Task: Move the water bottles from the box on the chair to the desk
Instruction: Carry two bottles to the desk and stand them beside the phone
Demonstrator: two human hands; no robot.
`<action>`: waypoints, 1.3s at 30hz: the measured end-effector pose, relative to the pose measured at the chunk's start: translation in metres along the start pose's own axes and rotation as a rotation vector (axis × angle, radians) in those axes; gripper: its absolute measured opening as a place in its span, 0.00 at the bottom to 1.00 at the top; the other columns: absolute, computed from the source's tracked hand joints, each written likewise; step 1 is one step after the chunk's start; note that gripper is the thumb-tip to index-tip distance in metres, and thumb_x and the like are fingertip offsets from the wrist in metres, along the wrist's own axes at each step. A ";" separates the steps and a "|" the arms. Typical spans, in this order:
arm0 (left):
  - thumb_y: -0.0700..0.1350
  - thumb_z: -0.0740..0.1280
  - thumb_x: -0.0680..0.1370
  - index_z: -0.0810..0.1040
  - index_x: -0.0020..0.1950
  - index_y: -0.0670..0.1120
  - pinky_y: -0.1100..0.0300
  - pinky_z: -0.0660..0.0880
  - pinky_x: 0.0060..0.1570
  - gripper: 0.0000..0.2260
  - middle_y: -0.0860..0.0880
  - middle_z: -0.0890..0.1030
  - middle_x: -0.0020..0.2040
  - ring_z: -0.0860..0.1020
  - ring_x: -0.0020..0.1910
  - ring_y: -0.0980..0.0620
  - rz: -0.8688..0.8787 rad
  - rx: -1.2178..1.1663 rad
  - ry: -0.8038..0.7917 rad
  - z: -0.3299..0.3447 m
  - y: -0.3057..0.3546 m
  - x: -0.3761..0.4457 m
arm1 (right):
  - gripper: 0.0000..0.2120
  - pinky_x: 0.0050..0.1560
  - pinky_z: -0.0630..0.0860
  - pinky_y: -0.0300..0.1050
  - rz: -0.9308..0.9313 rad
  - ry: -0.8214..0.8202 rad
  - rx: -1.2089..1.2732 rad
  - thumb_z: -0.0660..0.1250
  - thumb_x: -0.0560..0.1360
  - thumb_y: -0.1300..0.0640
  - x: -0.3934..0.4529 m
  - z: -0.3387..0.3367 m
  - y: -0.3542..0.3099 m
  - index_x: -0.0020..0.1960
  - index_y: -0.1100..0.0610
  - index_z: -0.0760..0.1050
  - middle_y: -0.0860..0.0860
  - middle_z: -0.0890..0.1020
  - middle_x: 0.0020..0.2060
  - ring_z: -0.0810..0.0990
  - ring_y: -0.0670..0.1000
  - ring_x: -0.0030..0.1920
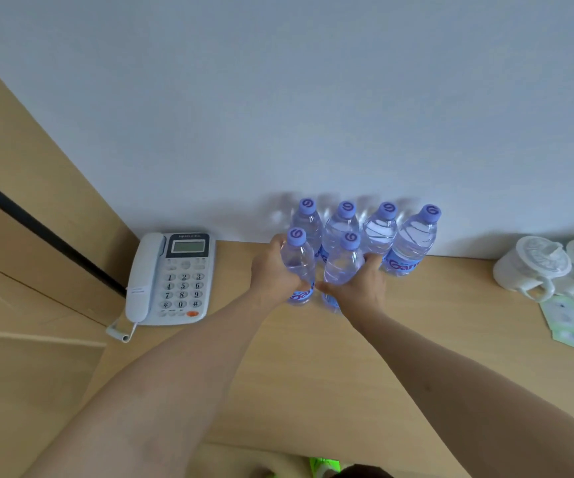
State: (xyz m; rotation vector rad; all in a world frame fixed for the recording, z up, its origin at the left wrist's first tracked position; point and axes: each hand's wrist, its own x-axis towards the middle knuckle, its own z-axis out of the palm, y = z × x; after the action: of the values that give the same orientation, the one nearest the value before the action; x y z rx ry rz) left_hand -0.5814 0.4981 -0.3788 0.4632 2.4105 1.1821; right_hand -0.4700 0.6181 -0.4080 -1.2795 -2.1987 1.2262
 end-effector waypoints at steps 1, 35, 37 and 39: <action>0.37 0.81 0.60 0.72 0.56 0.58 0.60 0.79 0.40 0.32 0.58 0.81 0.46 0.80 0.45 0.55 0.003 -0.016 -0.009 -0.001 -0.001 0.001 | 0.42 0.45 0.66 0.46 -0.001 0.000 0.015 0.86 0.55 0.48 0.000 0.002 0.001 0.54 0.50 0.58 0.48 0.72 0.49 0.70 0.52 0.50; 0.39 0.85 0.59 0.71 0.53 0.47 0.73 0.68 0.28 0.30 0.56 0.73 0.43 0.71 0.37 0.61 0.025 -0.028 -0.088 -0.011 0.002 0.015 | 0.24 0.44 0.80 0.51 -0.059 -0.206 -0.052 0.78 0.65 0.62 0.011 -0.024 0.009 0.59 0.55 0.75 0.50 0.82 0.48 0.83 0.55 0.46; 0.38 0.84 0.60 0.71 0.53 0.47 0.74 0.67 0.28 0.29 0.57 0.73 0.43 0.71 0.36 0.62 0.029 -0.023 -0.093 -0.012 0.002 0.016 | 0.25 0.44 0.79 0.50 -0.056 -0.185 -0.067 0.79 0.64 0.60 0.012 -0.022 0.010 0.58 0.54 0.75 0.49 0.82 0.48 0.83 0.54 0.46; 0.37 0.84 0.60 0.71 0.51 0.46 0.75 0.67 0.27 0.29 0.57 0.73 0.42 0.71 0.36 0.61 0.037 -0.027 -0.091 -0.012 0.002 0.017 | 0.26 0.45 0.78 0.49 -0.056 -0.176 -0.096 0.81 0.63 0.57 0.013 -0.023 0.010 0.57 0.53 0.75 0.48 0.82 0.48 0.82 0.52 0.46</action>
State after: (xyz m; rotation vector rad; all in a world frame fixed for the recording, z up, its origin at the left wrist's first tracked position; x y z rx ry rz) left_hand -0.6024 0.4989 -0.3745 0.5433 2.3151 1.1811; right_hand -0.4570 0.6429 -0.4045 -1.1763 -2.4266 1.2691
